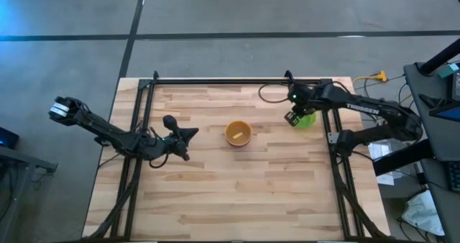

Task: Nest bowls inside each other
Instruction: Stack the green bowl on top of the yellow bowl

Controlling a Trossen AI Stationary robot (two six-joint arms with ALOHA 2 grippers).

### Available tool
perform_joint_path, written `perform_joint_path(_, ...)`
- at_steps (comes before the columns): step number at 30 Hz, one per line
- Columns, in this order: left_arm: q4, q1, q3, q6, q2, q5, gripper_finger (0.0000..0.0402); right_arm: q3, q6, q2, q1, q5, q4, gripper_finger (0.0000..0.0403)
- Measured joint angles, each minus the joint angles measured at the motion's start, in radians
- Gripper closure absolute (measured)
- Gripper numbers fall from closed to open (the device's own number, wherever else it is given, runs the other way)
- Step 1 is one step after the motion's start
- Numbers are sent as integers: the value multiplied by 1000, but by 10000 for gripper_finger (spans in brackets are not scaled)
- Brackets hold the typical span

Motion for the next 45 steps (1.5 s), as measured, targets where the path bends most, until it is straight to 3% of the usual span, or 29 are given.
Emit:
perform_joint_path(6, 42, 0, 2, 0, 0, 1, 402, -29, -9, 3, -58, -185, -4, 346)
perform_joint_path(15, 41, 0, -2, 0, 0, 1, 402, -22, -27, 42, -58, -185, -3, 281)
perform_joint_path(21, 41, 0, -2, 0, 0, 1, 402, -40, -27, 74, -58, -185, -3, 271)
perform_joint_path(35, 41, 0, -2, 0, 0, 1, 402, -101, -58, 196, -55, -185, 7, 298)
perform_joint_path(45, 41, 0, -3, 0, 0, 1, 402, -101, -97, 225, -55, -185, 13, 389)
